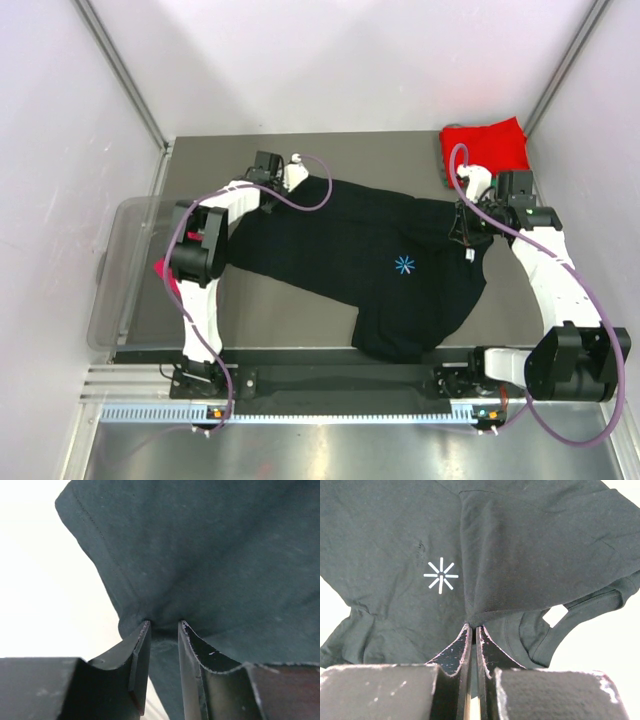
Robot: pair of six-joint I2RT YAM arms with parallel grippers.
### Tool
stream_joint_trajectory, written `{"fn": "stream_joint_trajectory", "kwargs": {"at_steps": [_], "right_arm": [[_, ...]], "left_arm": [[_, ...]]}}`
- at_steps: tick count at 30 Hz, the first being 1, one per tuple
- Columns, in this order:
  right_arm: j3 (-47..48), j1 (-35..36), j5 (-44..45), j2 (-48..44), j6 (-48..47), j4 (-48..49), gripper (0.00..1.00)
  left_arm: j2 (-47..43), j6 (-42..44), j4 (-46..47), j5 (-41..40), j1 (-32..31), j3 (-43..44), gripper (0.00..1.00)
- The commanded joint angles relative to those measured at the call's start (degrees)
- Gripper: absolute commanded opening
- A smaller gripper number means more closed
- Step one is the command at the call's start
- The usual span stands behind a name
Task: Fold and stack the t-shirts
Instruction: Fold the tshirt
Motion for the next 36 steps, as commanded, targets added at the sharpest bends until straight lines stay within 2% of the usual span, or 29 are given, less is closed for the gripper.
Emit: {"fn": "stream_joint_trajectory", "kwargs": {"at_steps": [1,14,22,29,32,36], "right_arm": [[0.03,0.07,-1.03,-0.38,-0.07,1.19,0.0],[-0.15,0.07,-0.95,-1.79,0.11,1.36,0.0],[-0.41,-0.11,5.03,1.98,-1.56,6.27,0.0],[5.03,-0.37,14.16,13.75,-3.24,16.91,0.0],[11.95,-1.07,16.54,22.96,-1.92,18.68,0.0],[16.19,-2.3,18.47,27.56,-1.39,19.82,0.0]], "left_arm": [[2.97,2.41,0.15,-2.63,0.26,2.59,0.33],[0.08,4.08,-4.06,-2.01,1.67,1.72,0.32],[-1.07,3.2,-5.3,-1.31,1.67,-0.13,0.3],[-0.45,2.76,-5.04,-1.05,1.76,-0.22,0.29],[-0.1,2.59,-4.95,-1.22,1.76,0.04,0.29],[0.34,2.24,-4.95,-1.4,1.76,0.4,0.29]]}}
